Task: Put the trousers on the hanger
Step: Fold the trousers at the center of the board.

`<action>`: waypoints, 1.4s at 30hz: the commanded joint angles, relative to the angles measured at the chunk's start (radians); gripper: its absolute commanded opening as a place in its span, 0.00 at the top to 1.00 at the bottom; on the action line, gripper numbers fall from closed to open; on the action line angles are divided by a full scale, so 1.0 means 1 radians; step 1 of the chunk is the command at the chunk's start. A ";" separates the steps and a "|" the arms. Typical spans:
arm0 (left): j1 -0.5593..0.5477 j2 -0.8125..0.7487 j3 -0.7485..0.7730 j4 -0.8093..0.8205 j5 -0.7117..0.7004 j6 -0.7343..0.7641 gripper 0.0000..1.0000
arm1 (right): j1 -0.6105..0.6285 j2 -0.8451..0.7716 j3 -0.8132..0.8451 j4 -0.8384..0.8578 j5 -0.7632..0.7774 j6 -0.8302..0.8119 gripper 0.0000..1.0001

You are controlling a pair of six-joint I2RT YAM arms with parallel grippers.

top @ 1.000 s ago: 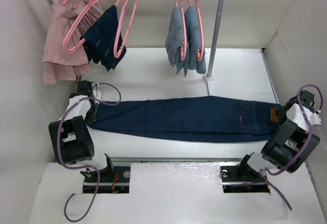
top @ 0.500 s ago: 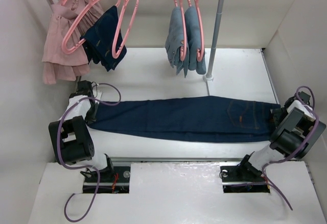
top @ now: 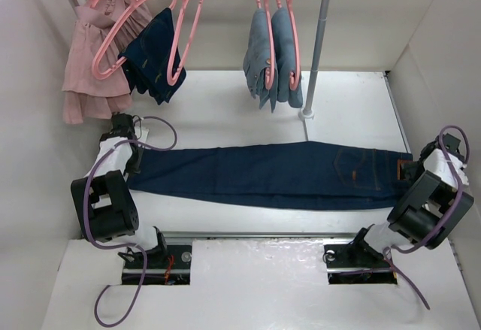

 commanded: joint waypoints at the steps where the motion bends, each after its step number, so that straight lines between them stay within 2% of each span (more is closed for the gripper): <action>1: 0.003 0.000 0.039 -0.019 0.009 -0.011 0.83 | -0.004 0.000 -0.007 -0.033 0.004 0.024 0.00; 10: 0.003 0.020 0.059 -0.010 0.009 -0.001 0.83 | -0.004 0.101 -0.072 0.012 0.002 0.066 0.00; 14: 0.003 0.020 0.059 -0.010 0.009 -0.011 0.83 | -0.004 0.139 -0.032 0.012 0.040 0.052 0.00; 17: 0.003 0.020 0.059 -0.019 0.009 -0.011 0.83 | -0.004 0.168 -0.020 0.032 0.051 0.041 0.08; 21: 0.013 0.020 0.059 -0.019 0.009 -0.011 0.83 | -0.004 0.178 -0.020 0.050 0.060 0.041 0.65; 22: 0.013 0.020 0.059 -0.019 0.009 -0.011 0.83 | -0.004 0.178 -0.020 0.062 0.060 0.032 0.81; 24: 0.013 0.020 0.059 -0.028 0.009 -0.011 0.83 | -0.004 0.178 -0.020 0.074 0.060 0.020 0.97; 25: 0.013 0.010 0.059 -0.028 0.009 -0.011 0.82 | -0.004 0.178 -0.020 0.085 0.060 0.011 1.00; 31: 0.013 0.001 0.050 -0.028 0.009 -0.011 0.82 | -0.004 0.124 -0.029 0.153 -0.021 -0.052 1.00; 36: 0.013 0.010 0.073 -0.046 0.047 0.000 0.79 | 0.061 -0.101 0.006 0.188 0.025 -0.083 1.00; 40: 0.013 0.032 0.111 -0.070 0.116 0.000 0.77 | 0.169 -0.193 0.081 0.188 0.129 -0.109 1.00; 42: 0.000 0.032 0.111 -0.079 0.126 0.000 0.76 | 0.277 -0.238 0.123 0.179 0.184 -0.138 1.00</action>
